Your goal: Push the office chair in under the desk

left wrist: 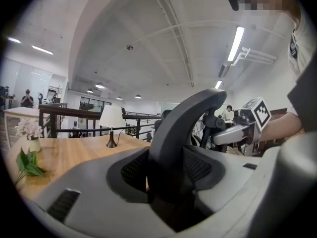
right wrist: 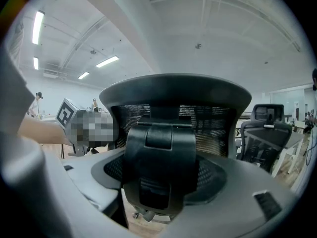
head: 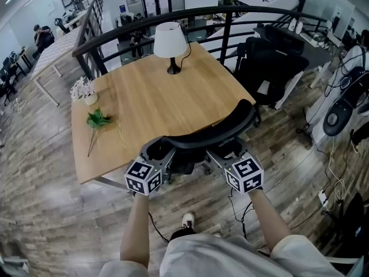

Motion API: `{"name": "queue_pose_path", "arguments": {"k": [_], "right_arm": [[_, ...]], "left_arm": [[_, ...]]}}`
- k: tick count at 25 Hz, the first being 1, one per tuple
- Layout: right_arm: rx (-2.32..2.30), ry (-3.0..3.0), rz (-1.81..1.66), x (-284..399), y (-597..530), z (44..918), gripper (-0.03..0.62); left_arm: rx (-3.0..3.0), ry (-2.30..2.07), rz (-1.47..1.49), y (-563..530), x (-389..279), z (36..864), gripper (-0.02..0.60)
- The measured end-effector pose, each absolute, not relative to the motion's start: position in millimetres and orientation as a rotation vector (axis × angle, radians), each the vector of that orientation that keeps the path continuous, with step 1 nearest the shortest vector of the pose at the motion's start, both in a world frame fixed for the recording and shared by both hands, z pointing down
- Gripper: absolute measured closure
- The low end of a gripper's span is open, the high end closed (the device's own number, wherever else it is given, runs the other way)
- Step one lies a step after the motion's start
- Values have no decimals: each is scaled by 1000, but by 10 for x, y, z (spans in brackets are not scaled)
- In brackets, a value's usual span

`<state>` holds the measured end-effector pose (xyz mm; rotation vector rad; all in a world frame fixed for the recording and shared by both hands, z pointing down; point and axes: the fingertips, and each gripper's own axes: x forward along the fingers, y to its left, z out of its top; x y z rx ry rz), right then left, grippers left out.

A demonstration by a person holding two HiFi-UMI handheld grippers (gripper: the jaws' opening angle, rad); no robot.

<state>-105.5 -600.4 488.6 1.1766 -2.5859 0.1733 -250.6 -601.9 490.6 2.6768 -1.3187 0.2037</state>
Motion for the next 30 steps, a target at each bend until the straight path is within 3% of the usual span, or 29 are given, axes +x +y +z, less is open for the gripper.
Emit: {"name": "queue_pose_path", "arguments": {"k": [30], "right_arm": [[1113, -2601, 209, -1551, -6330, 4881, 256]], "left_arm": [[2749, -1274, 224, -6421, -2949, 4869, 344]]}}
